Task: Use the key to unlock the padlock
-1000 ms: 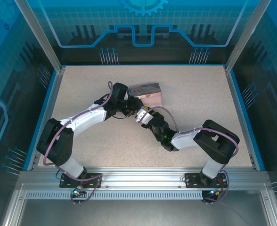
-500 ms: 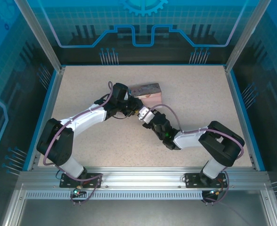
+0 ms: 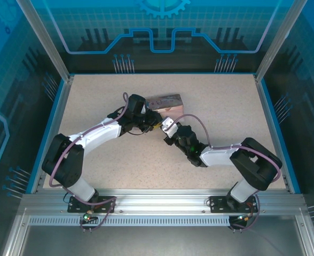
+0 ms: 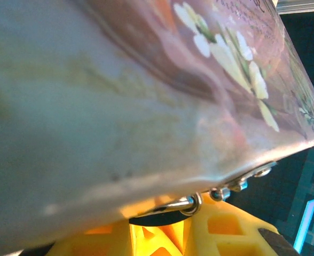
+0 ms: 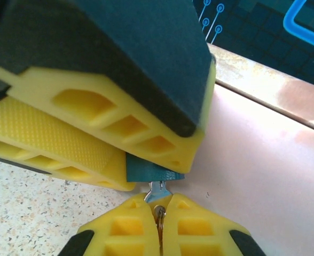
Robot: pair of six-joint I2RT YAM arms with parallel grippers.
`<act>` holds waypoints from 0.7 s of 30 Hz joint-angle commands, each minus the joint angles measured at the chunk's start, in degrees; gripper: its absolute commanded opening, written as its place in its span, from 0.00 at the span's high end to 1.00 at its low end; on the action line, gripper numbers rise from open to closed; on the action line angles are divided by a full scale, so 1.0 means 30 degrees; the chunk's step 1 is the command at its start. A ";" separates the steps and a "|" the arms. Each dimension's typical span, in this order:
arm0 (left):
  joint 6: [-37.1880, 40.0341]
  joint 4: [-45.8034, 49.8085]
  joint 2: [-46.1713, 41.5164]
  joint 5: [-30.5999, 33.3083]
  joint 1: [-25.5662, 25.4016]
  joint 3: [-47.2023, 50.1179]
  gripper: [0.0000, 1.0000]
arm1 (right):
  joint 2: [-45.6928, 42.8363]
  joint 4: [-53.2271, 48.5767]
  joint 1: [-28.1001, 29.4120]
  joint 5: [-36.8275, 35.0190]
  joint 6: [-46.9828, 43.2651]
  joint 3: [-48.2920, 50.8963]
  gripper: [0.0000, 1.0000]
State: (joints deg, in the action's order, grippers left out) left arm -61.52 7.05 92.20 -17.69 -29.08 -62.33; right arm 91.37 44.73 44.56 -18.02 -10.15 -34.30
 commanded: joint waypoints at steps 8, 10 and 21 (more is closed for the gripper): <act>-0.0034 -0.0987 0.0294 -0.0841 -0.0319 -0.0553 1.00 | -0.0494 -0.1912 -0.1111 0.3278 0.1991 -0.0521 0.99; -0.0012 -0.0998 0.0322 -0.0813 -0.0367 -0.0553 1.00 | -0.0487 -0.2005 -0.1333 0.3997 0.2264 -0.0562 0.99; -0.0030 -0.1087 0.0467 -0.0753 -0.0467 -0.0465 1.00 | 0.0039 -0.1902 -0.2505 0.7259 0.3761 -0.0771 0.99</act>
State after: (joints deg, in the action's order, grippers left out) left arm -61.52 7.03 93.30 -17.17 -29.50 -62.33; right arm 90.65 39.97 38.13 -1.45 -1.96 -35.27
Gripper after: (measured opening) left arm 0.227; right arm 0.053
